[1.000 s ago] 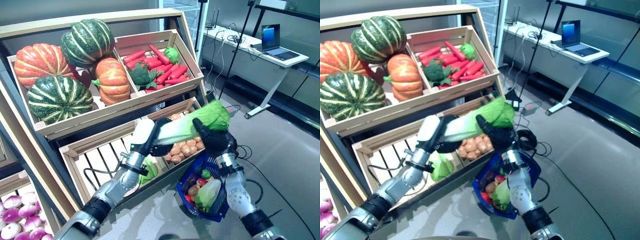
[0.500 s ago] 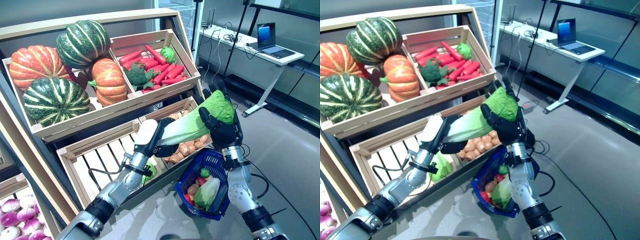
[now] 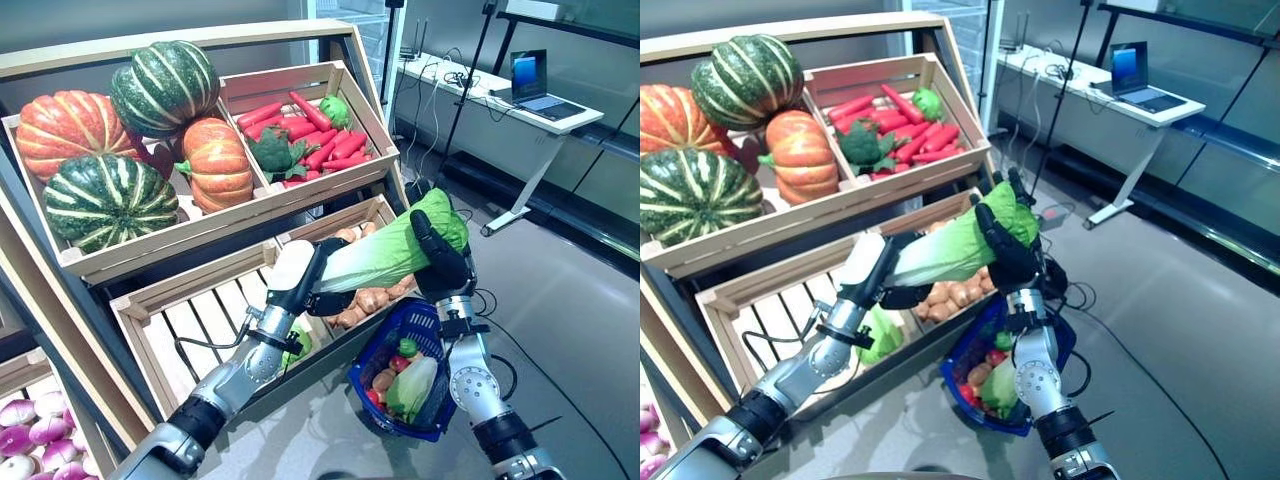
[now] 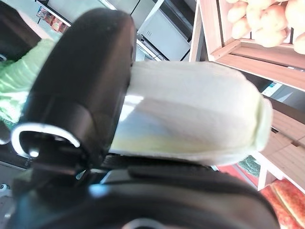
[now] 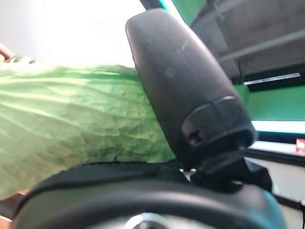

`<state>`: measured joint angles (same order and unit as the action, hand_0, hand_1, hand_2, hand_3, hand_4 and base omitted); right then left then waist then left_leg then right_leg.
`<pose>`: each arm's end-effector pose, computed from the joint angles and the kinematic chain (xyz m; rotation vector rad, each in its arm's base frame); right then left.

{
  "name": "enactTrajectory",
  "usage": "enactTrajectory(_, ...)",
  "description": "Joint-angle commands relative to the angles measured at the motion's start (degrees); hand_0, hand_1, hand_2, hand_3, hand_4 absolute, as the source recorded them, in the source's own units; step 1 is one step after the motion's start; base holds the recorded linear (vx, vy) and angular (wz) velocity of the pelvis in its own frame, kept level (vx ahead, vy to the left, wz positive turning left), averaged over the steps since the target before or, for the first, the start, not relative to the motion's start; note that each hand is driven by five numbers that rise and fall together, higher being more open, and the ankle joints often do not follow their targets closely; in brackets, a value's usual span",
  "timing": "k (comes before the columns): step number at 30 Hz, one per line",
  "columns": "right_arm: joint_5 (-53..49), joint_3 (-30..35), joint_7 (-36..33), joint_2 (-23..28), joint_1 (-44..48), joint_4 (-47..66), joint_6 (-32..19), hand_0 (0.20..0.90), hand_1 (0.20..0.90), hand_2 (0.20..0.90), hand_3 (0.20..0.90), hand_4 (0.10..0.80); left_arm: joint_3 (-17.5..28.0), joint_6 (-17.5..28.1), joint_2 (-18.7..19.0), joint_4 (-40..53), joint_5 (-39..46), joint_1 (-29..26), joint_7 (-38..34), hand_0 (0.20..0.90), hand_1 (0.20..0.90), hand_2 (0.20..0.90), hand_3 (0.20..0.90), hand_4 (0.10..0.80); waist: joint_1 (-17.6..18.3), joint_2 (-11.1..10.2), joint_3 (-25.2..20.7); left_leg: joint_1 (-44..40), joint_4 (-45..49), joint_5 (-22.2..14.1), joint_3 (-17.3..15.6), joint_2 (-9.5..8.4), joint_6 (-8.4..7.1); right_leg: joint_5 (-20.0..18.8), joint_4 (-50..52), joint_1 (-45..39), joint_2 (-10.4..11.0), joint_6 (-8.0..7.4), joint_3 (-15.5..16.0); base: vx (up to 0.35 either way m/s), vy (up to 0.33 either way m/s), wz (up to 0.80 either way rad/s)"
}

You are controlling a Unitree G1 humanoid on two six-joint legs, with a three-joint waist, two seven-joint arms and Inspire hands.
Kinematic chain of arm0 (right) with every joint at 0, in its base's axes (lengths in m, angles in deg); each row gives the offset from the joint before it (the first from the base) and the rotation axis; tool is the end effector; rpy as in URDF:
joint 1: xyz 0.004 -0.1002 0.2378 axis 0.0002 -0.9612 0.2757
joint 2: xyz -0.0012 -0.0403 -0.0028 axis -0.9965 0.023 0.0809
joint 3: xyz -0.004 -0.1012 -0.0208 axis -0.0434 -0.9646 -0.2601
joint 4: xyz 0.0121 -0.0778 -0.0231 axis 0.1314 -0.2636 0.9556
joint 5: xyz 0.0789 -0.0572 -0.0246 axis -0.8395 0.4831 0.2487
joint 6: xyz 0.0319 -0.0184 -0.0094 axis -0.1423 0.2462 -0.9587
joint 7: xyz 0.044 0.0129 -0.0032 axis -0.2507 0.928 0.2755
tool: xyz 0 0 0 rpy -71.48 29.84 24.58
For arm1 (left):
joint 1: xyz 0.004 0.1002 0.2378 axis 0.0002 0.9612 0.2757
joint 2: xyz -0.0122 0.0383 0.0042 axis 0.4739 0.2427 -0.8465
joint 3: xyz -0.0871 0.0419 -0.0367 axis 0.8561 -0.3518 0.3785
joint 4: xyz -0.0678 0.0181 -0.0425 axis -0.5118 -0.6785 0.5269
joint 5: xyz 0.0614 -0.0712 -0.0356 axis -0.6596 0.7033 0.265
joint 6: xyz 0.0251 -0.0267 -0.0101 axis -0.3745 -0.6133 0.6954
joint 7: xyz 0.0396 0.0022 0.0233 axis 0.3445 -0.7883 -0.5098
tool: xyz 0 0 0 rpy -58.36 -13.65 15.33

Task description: Put vegetables into the basket

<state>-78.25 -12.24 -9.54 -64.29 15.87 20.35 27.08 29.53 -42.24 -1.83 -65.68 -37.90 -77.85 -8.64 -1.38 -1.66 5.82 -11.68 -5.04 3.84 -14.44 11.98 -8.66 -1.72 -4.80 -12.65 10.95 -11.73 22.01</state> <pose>0.2354 -0.1402 0.0530 1.1012 -0.2888 0.3202 0.2323 0.1569 0.0341 0.8212 -0.4970 -0.1942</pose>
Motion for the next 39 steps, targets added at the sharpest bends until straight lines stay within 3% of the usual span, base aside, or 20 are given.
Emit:
enactTrajectory(1, 1.92, 3.25, 4.17, -2.36, 9.15, -0.32, 0.39, 0.9, 0.9, 0.9, 0.9, 0.8, -2.69, 6.52, -1.25, 5.9, 0.08, -7.38, -2.4, 0.3, 0.3, 0.3, 0.3, 0.4, -0.35, 0.05, -2.1, -0.03, 0.04, -3.86, 2.2, -0.44, 1.38, 2.13, 2.42, -0.77, 0.37, 2.89, 0.48, 0.0, 0.0, 0.0)
enactTrajectory(19, 23.21, -0.01, 3.75, 4.13, 10.22, -5.23, 5.56, 0.9, 0.9, 0.9, 0.9, 0.8, -2.28, 6.88, -0.82, 6.24, -0.37, -7.36, -1.74, 0.3, 0.3, 0.3, 0.3, 0.4, -0.24, -0.79, -1.98, 0.01, 0.04, -3.94, 2.15, -0.36, 1.29, 1.75, 2.04, -0.63, 0.39, 2.72, 0.11, -0.001, -0.004, -0.02)
enactTrajectory(20, 23.33, -0.41, 3.95, 4.38, 10.38, -5.22, 5.55, 0.632, 0.632, 0.632, 0.632, 0.621, -2.36, 6.9, -0.81, 6.24, -0.33, -7.35, -1.78, 0.3, 0.3, 0.3, 0.3, 0.4, -0.27, -0.85, -1.98, 0.0, 0.04, -3.94, 2.15, -0.36, 1.28, 1.73, 2.01, -0.66, 0.38, 2.73, 0.14, 0.0, 0.0, 0.0)
enactTrajectory(21, 23.08, -0.59, 4.13, 4.47, 10.44, -5.22, 5.61, 0.568, 0.568, 0.568, 0.568, 0.579, -2.38, 6.89, -0.82, 6.22, -0.29, -7.34, -1.77, 0.3, 0.3, 0.3, 0.3, 0.4, -0.27, -0.86, -1.98, -0.01, 0.04, -3.93, 2.15, -0.36, 1.27, 1.72, 2.0, -0.68, 0.38, 2.73, 0.15, 0.0, 0.0, 0.0)
enactTrajectory(22, 21.84, -0.95, 4.05, 4.52, 10.45, -5.02, 5.4, 0.3, 0.3, 0.3, 0.3, 0.4, -2.39, 7.02, -0.76, 6.1, -0.07, -7.3, -1.7, 0.3, 0.3, 0.3, 0.3, 0.4, -0.3, -0.86, -2.0, -0.04, 0.04, -3.95, 2.17, -0.37, 1.25, 1.74, 2.04, -0.69, 0.37, 2.72, 0.16, 0.0, 0.0, 0.0)
enactTrajectory(29, 12.79, -0.15, 6.24, 1.8, 10.77, -4.26, 3.34, 0.3, 0.3, 0.3, 0.3, 0.4, -2.58, 7.22, -1.3, 6.07, 0.46, -7.12, -1.81, 0.3, 0.3, 0.3, 0.3, 0.4, -0.5, -0.59, -2.04, -0.33, 0.04, -3.97, 2.31, -0.31, 1.25, 1.81, 2.08, -0.99, 0.39, 2.71, 0.27, 0.0, 0.0, 0.0)
enactTrajectory(39, 12.69, 1.44, 4.12, 0.2, 10.13, -3.84, 0.42, 0.3, 0.3, 0.3, 0.3, 0.4, -2.77, 6.6, -1.42, 6.04, 0.47, -6.72, -1.49, 0.3, 0.3, 0.3, 0.3, 0.4, -0.22, -0.39, -2.06, -0.43, 0.04, -4.1, 2.32, -0.31, 1.29, 1.73, 1.92, -0.94, 0.39, 2.63, -0.05, 0.0, 0.0, 0.0)
